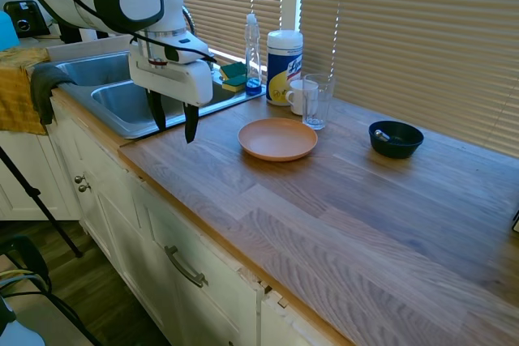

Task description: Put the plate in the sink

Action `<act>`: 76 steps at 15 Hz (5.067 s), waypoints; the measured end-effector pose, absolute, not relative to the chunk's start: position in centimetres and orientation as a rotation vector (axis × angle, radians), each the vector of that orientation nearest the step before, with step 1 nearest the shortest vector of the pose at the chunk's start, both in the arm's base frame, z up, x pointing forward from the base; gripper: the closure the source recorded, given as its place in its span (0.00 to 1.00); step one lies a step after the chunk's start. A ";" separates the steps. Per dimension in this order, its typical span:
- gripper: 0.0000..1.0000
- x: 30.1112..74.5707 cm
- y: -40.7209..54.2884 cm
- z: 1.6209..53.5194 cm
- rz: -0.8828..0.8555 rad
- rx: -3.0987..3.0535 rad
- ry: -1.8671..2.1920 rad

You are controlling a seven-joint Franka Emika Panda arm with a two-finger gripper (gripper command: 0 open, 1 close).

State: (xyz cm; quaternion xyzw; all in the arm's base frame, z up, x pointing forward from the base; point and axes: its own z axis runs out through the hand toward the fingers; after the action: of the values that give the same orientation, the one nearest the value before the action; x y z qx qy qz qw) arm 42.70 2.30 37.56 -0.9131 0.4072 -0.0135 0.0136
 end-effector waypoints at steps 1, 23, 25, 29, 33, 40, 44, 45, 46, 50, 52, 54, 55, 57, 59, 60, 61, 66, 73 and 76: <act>0.00 42.7 2.3 37.5 -0.041 -2.844 1.269; 0.00 57.2 -21.1 35.4 -0.115 -2.584 1.558; 0.00 58.0 -21.7 34.1 -0.084 -2.594 1.505; 0.00 58.8 -22.1 33.7 -0.029 -2.601 1.393; 0.00 59.4 -21.8 33.8 0.009 -2.602 1.342; 1.00 60.3 -21.1 32.6 0.052 -2.598 1.304; 1.00 60.4 -21.0 32.3 0.058 -2.596 1.287; 1.00 60.3 -21.0 32.2 0.061 -2.595 1.285; 1.00 60.3 -21.0 31.9 0.065 -2.593 1.282; 1.00 60.1 -21.5 31.6 0.071 -2.585 1.278; 1.00 60.0 -21.8 31.6 0.068 -2.585 1.275; 1.00 60.0 -21.9 31.5 0.070 -2.583 1.272; 1.00 60.0 -21.9 31.4 0.071 -2.578 1.274; 1.00 60.0 -21.9 31.2 0.074 -2.570 1.269; 1.00 60.0 -22.0 31.3 0.067 -2.554 1.268; 1.00 60.0 -22.1 31.4 0.070 -2.546 1.265; 1.00 59.9 -22.2 31.4 0.078 -2.538 1.259; 1.00 59.9 -21.0 31.7 0.172 -2.489 1.200; 1.00 60.4 -14.6 37.4 0.147 -2.450 1.083; 1.00 60.1 -8.3 38.8 0.162 -2.453 1.026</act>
State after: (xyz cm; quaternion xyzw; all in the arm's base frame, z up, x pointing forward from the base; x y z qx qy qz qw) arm 60.12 -8.32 38.81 -0.8947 0.3741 0.0592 0.2368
